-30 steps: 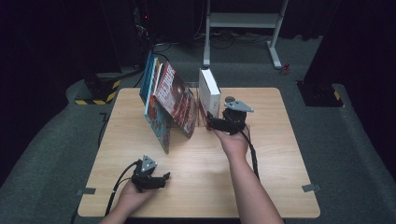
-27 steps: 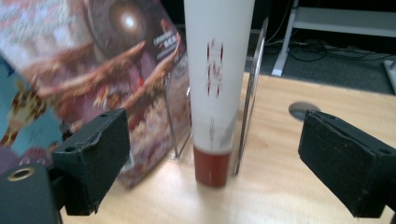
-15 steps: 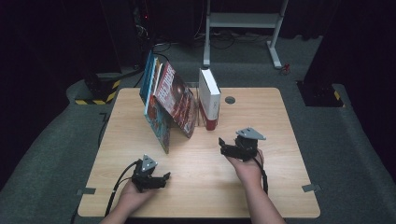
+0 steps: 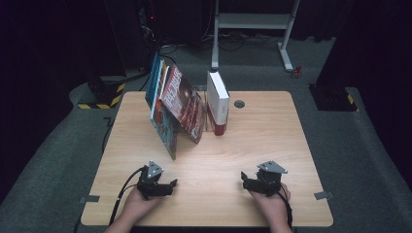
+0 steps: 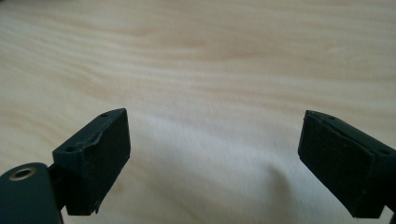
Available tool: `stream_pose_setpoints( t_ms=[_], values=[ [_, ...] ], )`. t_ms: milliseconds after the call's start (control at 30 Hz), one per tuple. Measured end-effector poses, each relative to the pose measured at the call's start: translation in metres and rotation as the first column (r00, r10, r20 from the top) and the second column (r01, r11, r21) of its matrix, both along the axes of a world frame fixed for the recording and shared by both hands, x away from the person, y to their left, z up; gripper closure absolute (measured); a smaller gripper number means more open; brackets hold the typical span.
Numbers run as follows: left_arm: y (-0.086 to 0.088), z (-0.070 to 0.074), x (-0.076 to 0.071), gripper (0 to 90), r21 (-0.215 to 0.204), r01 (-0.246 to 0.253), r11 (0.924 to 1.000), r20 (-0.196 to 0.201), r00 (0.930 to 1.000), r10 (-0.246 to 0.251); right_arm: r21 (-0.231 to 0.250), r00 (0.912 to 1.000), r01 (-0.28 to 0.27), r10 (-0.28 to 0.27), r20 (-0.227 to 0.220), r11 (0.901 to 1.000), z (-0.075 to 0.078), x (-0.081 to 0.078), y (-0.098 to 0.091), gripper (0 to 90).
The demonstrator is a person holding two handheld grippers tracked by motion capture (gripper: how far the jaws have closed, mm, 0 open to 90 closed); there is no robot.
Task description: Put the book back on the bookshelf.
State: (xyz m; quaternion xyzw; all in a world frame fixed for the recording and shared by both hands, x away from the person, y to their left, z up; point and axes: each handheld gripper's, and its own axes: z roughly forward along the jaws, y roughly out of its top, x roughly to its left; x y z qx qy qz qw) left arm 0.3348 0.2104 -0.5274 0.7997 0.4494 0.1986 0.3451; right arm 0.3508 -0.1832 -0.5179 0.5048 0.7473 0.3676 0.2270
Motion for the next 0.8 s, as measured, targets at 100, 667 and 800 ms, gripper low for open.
stream_pose_setpoints(
  t_ms=[100,667,800],
  values=[
    [0.0,0.0,0.0,17.2,-0.004,-0.001,1.0,-0.001,1.0,0.001,-0.034,0.9987,-0.004,0.003,-0.05,0.9994,-0.005,-0.01,-0.005,9.2],
    [0.001,0.0,0.0,20.3,-0.01,-0.026,0.9996,0.007,0.9996,0.026,-0.088,0.9953,-0.015,0.007,-0.097,0.996,-0.007,-0.015,0.001,7.9],
    [0.0,0.0,0.001,19.8,-0.009,-0.031,0.9995,0.005,0.9995,0.031,-0.091,0.9958,-0.012,0.004,-0.091,0.9957,-0.007,-0.016,0.0,8.3]
  ],
)
